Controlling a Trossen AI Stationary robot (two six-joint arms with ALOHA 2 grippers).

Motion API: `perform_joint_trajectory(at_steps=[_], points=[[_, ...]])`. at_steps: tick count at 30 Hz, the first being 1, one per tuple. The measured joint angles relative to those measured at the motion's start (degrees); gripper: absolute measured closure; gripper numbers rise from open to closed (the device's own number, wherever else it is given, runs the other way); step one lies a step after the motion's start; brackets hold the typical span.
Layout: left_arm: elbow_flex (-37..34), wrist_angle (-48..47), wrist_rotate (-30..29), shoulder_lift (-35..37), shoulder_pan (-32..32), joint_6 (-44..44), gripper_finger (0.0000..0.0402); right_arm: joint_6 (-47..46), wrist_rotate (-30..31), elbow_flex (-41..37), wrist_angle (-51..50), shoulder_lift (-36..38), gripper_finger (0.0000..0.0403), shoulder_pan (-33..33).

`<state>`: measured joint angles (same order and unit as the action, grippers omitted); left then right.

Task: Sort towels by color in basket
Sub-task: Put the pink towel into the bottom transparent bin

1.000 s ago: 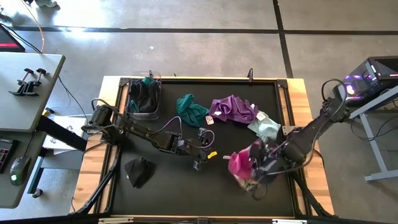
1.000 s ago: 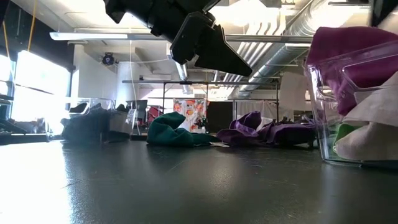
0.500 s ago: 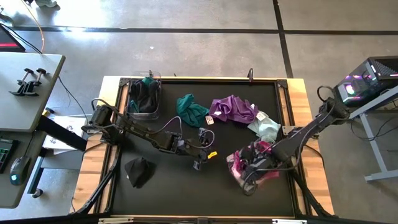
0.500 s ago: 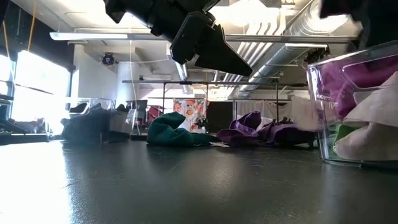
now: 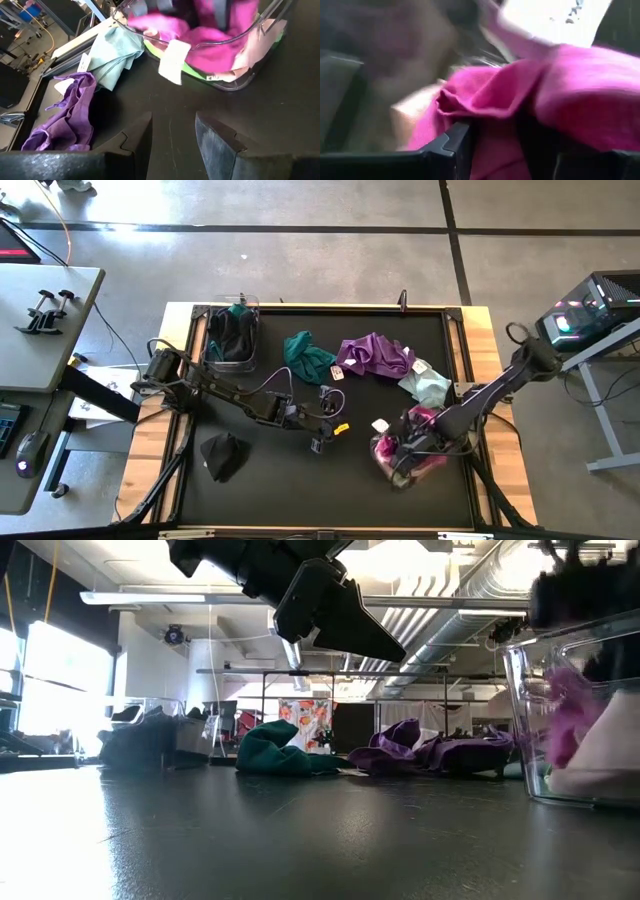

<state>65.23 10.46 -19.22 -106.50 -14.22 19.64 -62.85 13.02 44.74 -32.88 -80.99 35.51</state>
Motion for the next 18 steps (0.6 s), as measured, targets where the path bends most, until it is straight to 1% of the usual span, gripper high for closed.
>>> perform_joint_trajectory(at_steps=[3, 7, 9, 11, 13, 15, 18], points=[[0.0, -0.04, 0.0, 0.0, 0.0, -0.02, 0.0266, 1.23, -0.26, 8.12, -8.64, 0.0, 0.0259, 0.59], [0.0, -0.17, 0.0, 0.0, 0.0, -0.5, 0.0266, -0.08, -1.06, 18.57, -19.34, 0.04, 0.0259, 3.15], [0.0, -0.19, 0.0, 0.0, 0.0, -0.94, 0.0266, -4.12, 0.62, 22.85, -25.55, 0.07, 0.0259, 4.8], [0.0, -0.19, 0.0, 0.0, 0.0, -0.94, 0.0266, -10.85, 3.36, 25.78, -32.29, 0.07, 0.0259, 6.53], [0.0, -0.19, 0.0, 0.0, 0.0, -0.94, 0.0266, -16.96, 5.63, 26.78, -37.8, 0.11, 0.0259, 7.99], [0.0, -0.17, 0.0, 0.0, 0.0, -0.95, 0.0266, -21.25, 6.01, 25.82, -40.24, 0.11, 0.0259, 8.9], [0.0, -0.15, -0.01, 0.0, 0.0, -0.96, 0.0266, -25.63, 2.23, 21.24, -39.79, 0.09, 0.0259, 9.09]])
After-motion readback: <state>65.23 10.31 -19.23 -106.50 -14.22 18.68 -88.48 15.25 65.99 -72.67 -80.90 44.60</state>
